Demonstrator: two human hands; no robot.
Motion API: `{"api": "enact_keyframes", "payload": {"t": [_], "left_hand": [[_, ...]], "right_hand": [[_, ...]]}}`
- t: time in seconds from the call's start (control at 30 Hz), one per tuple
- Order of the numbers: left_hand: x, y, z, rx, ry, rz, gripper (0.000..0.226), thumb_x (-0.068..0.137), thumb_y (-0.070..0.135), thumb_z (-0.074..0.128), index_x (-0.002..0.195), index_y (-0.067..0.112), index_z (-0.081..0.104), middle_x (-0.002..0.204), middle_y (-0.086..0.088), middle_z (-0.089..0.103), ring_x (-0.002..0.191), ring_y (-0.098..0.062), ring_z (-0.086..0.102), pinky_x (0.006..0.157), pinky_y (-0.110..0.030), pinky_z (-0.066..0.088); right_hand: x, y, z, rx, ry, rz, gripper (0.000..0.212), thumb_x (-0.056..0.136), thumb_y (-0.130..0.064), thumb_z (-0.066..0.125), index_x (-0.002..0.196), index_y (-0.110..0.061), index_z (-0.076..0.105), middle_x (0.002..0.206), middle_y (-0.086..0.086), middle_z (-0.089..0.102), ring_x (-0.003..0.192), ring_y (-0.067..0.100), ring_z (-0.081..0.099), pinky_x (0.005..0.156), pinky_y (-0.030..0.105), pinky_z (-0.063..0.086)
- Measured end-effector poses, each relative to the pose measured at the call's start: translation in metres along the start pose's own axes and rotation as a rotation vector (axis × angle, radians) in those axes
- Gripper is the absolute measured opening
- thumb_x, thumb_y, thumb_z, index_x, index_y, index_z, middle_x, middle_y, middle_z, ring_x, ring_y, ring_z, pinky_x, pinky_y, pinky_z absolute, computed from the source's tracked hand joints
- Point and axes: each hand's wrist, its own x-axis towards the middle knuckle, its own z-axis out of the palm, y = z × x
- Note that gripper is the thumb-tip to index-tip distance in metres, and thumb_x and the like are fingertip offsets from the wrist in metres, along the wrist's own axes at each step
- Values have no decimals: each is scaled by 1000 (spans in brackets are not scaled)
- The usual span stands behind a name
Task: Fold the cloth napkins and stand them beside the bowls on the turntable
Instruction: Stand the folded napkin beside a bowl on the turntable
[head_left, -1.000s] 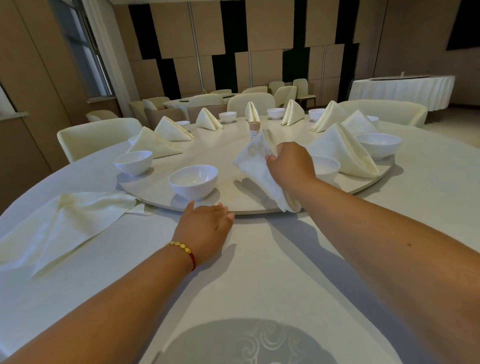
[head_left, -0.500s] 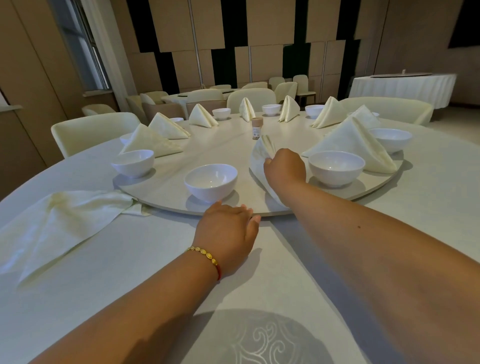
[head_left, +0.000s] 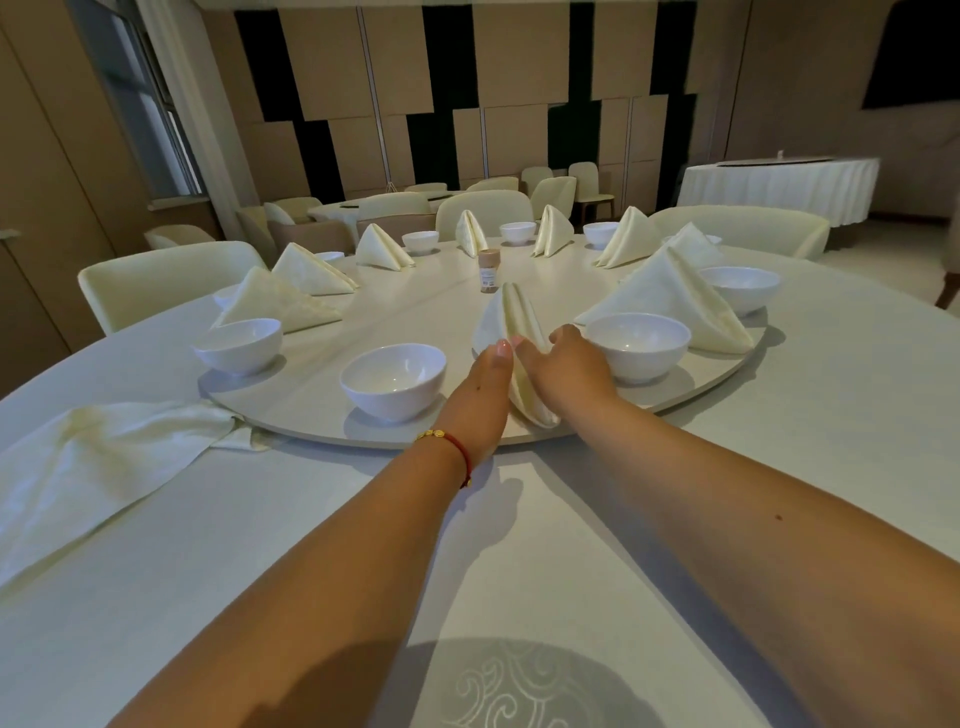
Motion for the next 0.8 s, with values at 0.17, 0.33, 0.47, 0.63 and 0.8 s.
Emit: {"api": "enact_keyframes", "payload": {"t": [0.17, 0.33, 0.47, 0.63, 0.8], "left_hand": [[10, 3, 17, 39, 30, 23, 63, 95, 64, 15, 149, 34, 29, 150, 2, 38, 138, -20, 36, 110, -31, 24], [12, -8, 21, 182, 81, 244, 59, 95, 61, 14, 150, 40, 18, 154, 9, 29, 140, -12, 30, 106, -23, 21], [11, -18, 25, 333, 149, 338, 63, 93, 67, 10, 135, 35, 46, 135, 4, 53, 124, -15, 48, 106, -34, 37], [2, -18, 29, 488, 216, 303, 65, 96, 59, 9, 130, 24, 51, 123, -2, 58, 111, -21, 53, 95, -35, 43], [7, -17, 17, 519, 315, 250, 69, 95, 57, 8, 128, 15, 52, 123, -6, 56, 114, -25, 51, 98, -38, 41]], "right_hand": [[-20, 29, 0, 146, -35, -186, 58, 97, -57, 30, 145, -25, 26, 126, 10, 59, 113, 29, 57, 95, 40, 45], [-26, 35, -4, 193, -63, -305, 53, 98, -55, 20, 142, -29, 34, 129, 3, 59, 115, 25, 57, 97, 41, 46], [-25, 35, -9, 103, -46, -281, 57, 99, -54, 14, 127, -19, 50, 112, 7, 66, 102, 26, 61, 90, 41, 48], [-22, 35, -12, -82, -15, -225, 71, 99, -53, 8, 75, -12, 60, 80, 11, 66, 80, 27, 62, 76, 36, 48], [-21, 42, -14, -5, 31, -179, 76, 97, -57, 9, 67, -12, 62, 78, 11, 65, 84, 29, 60, 77, 36, 47]]}}
